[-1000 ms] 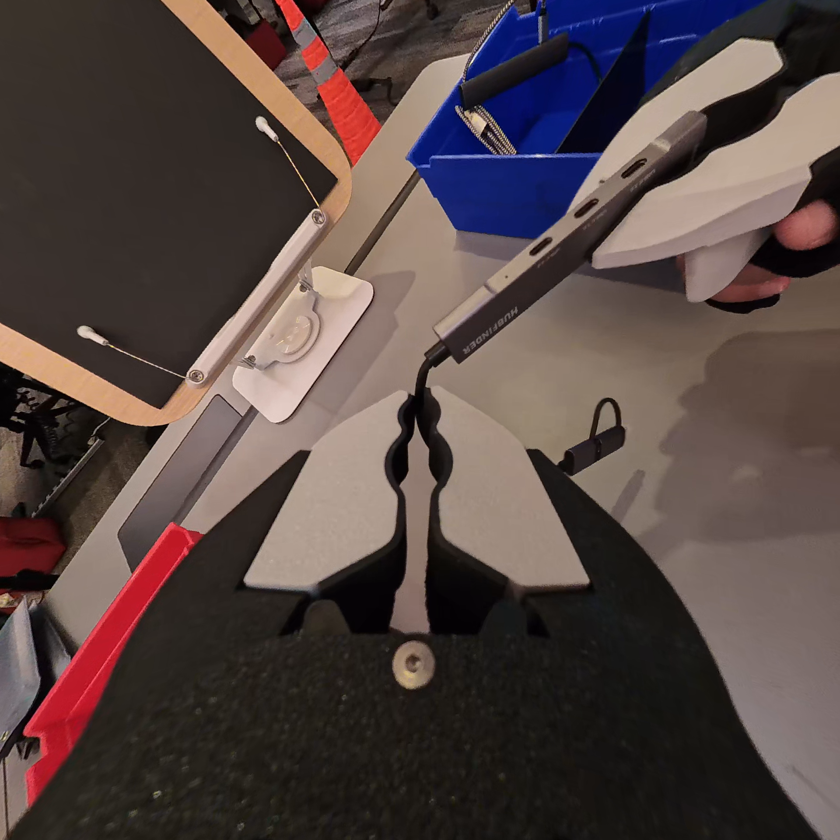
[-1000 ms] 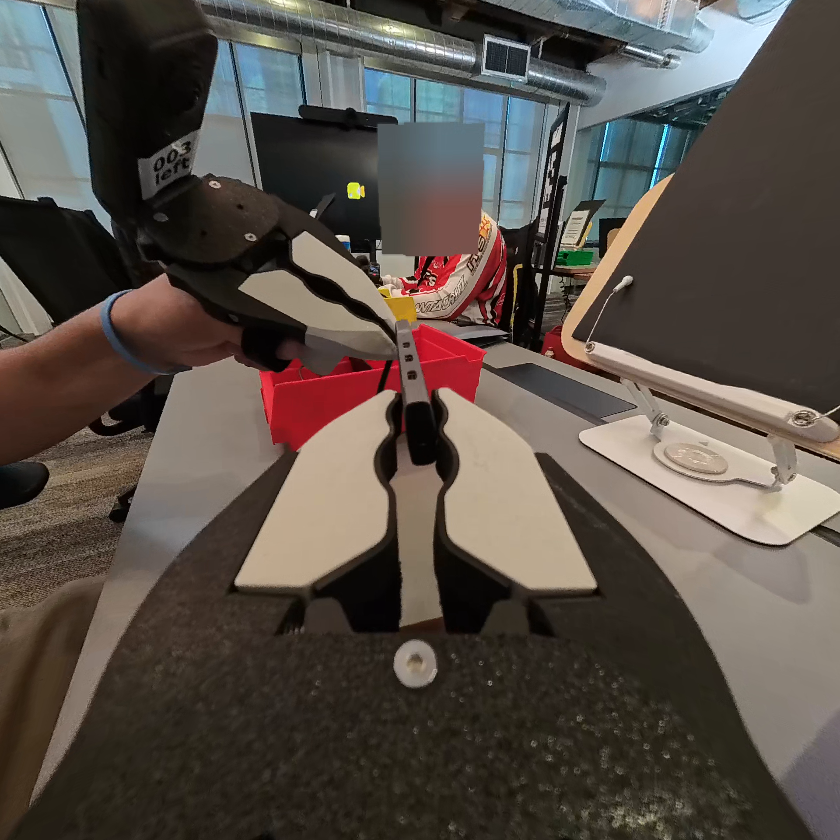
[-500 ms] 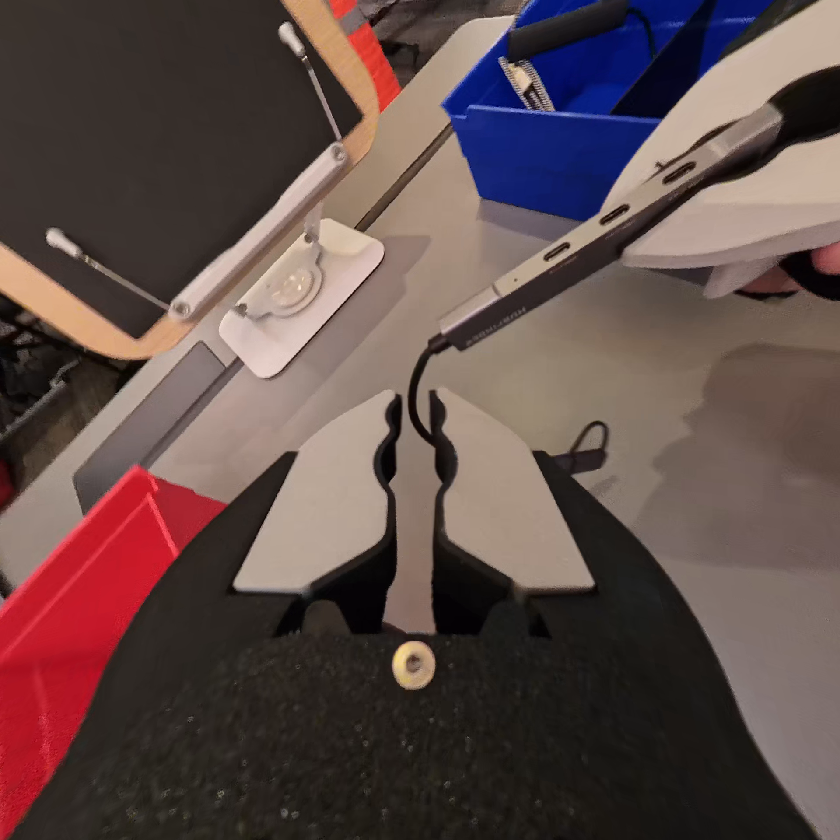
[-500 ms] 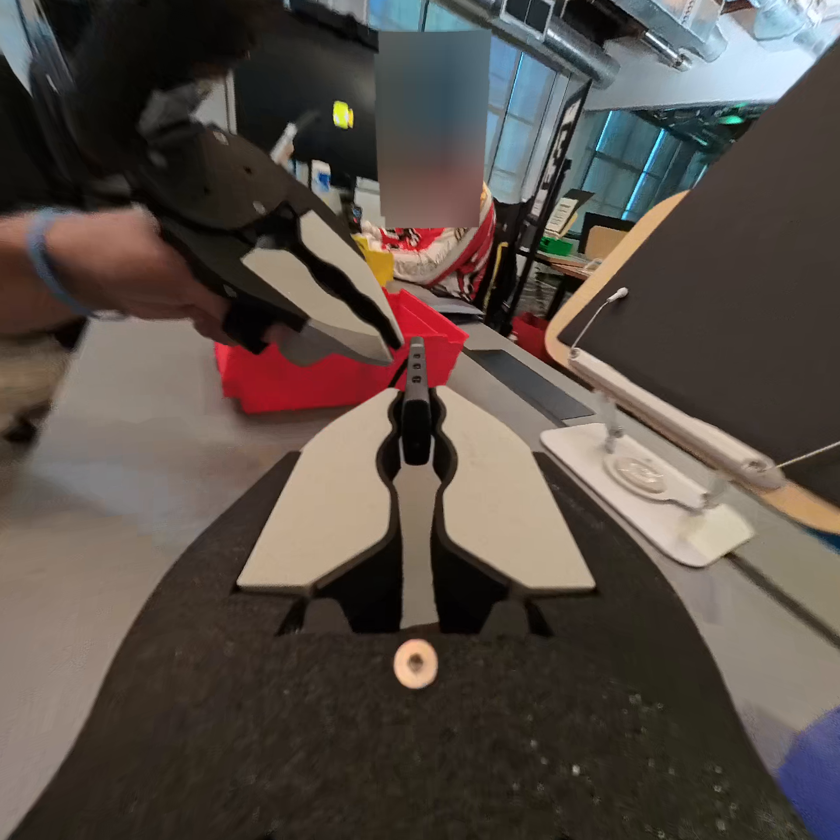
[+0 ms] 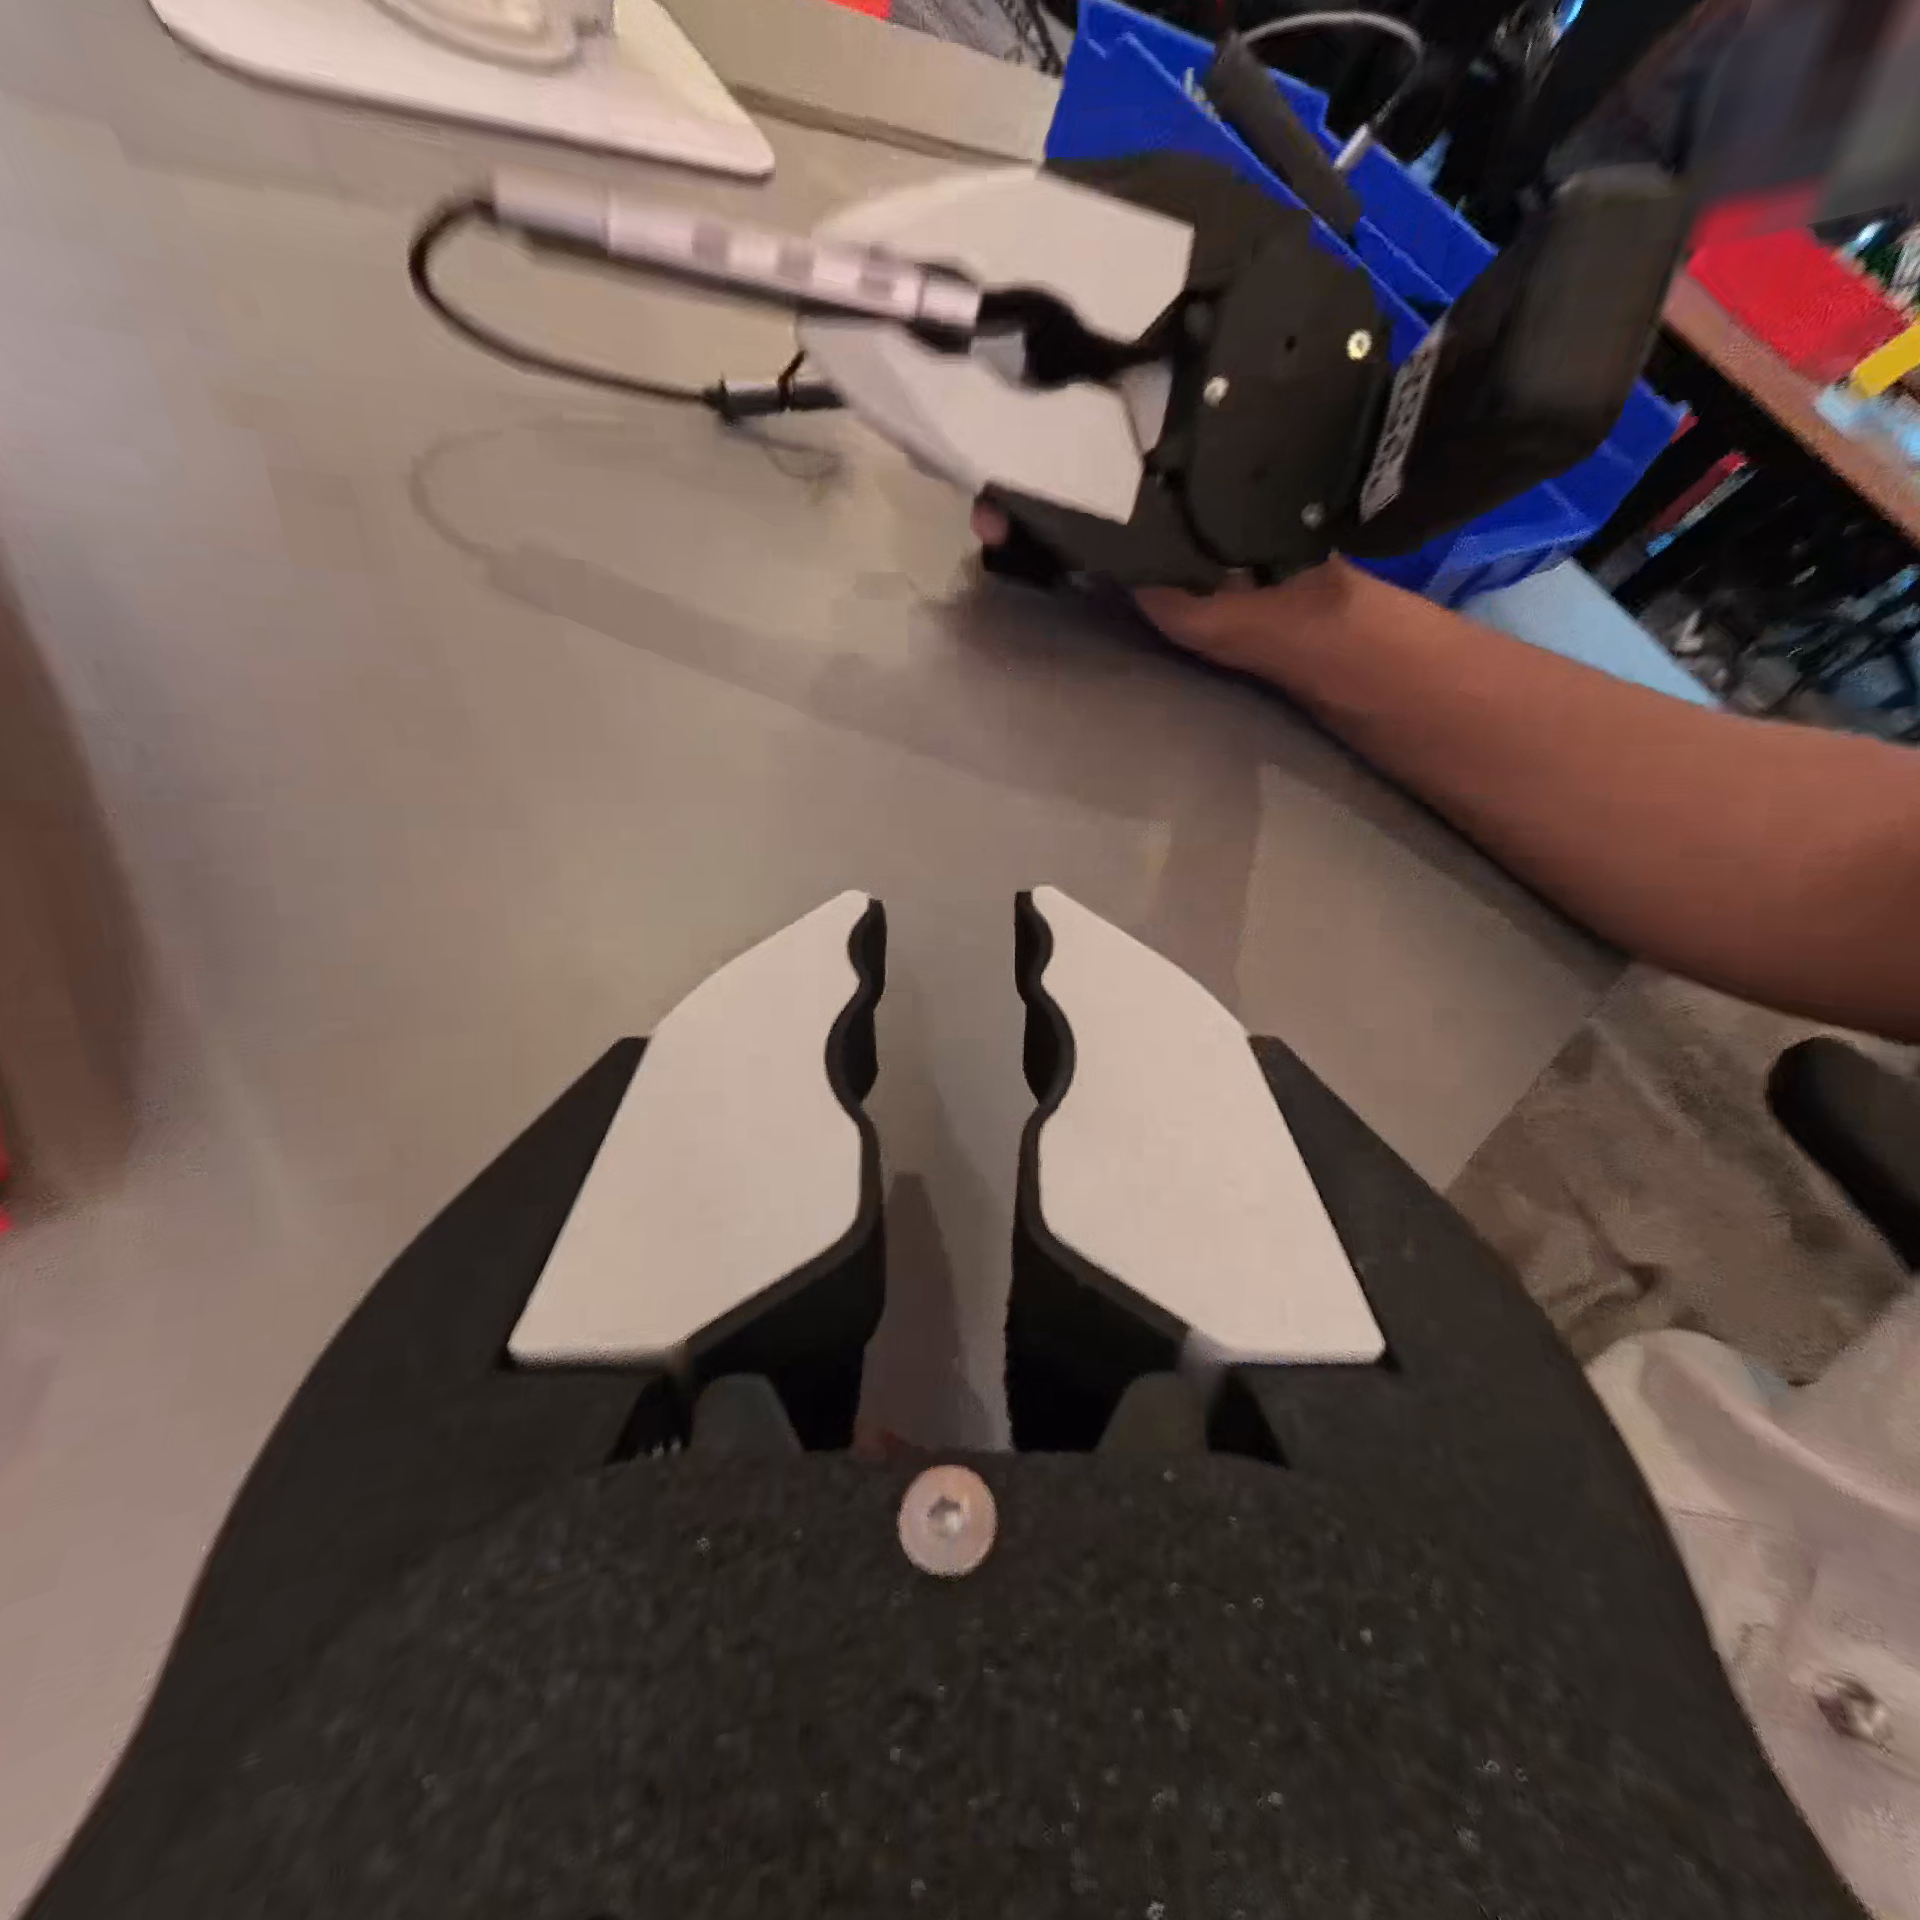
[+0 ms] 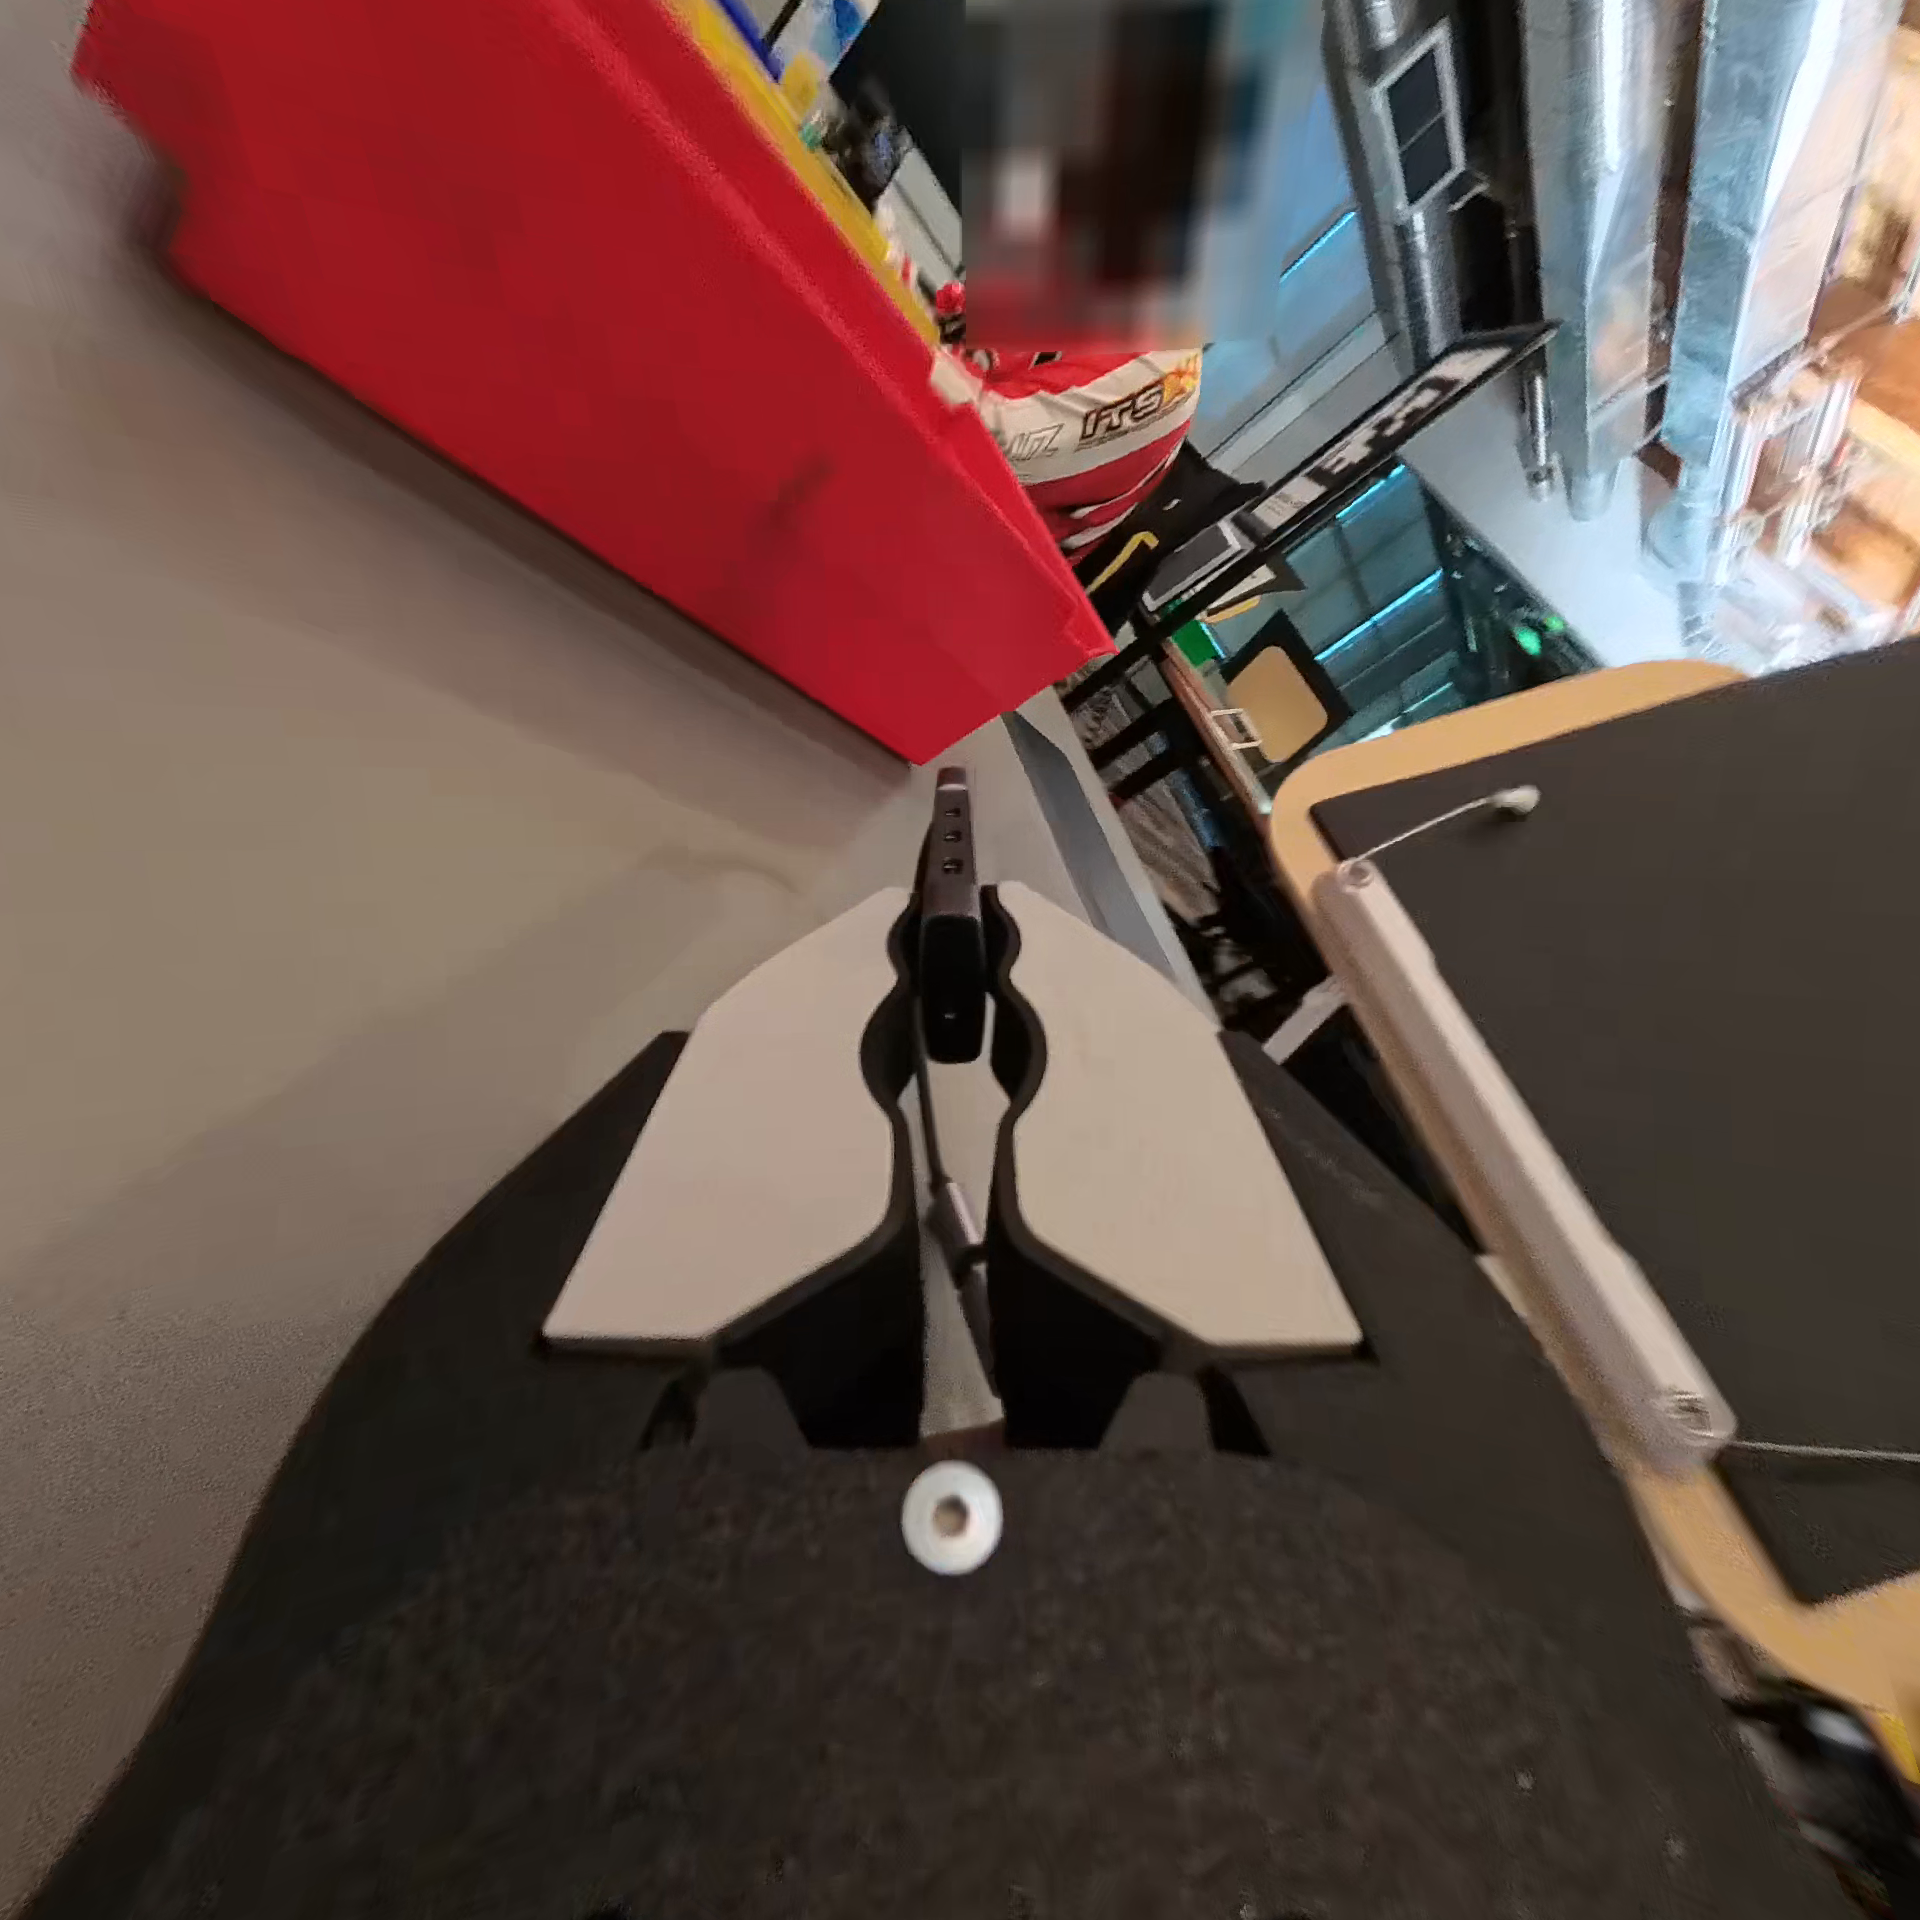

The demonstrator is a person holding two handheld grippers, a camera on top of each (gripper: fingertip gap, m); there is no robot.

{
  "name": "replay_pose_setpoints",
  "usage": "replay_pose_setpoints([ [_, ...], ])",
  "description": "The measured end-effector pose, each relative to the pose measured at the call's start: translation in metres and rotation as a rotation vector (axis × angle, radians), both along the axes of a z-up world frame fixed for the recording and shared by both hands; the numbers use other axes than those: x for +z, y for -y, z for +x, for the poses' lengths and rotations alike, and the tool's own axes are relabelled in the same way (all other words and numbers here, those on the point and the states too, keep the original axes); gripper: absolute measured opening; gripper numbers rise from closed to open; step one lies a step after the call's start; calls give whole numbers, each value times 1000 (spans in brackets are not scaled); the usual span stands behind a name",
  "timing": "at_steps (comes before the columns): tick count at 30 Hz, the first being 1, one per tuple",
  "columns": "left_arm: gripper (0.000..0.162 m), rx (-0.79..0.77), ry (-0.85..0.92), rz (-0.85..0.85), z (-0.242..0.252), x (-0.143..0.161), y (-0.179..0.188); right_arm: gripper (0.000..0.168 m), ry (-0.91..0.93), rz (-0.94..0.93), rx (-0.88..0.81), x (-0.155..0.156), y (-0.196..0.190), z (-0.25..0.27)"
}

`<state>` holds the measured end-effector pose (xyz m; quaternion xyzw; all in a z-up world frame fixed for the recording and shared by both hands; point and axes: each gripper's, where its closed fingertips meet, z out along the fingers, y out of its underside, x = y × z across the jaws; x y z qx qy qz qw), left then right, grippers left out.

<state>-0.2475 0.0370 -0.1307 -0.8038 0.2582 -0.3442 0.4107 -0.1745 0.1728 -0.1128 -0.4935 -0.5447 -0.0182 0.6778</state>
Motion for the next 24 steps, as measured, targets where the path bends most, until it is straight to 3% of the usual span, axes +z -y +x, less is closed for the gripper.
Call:
replay_pose_setpoints([
  [2, 24, -11, -46, 62, -2, 4, -2, 9, -12, 82, -17, 10, 0, -1],
  [9, 27, -38, -110, 24, -10, -13, 3, 9, -80, 11, 18, 13, 4, 5],
  [20, 27, -7, -177, 66, -15, -16, -7, 9, -83, -4, 3, 13, 1, 6],
  [24, 27, 33, -168, 80, -32, -4, -15, 9, -88, -11, 3, 13, 1, 6],
])
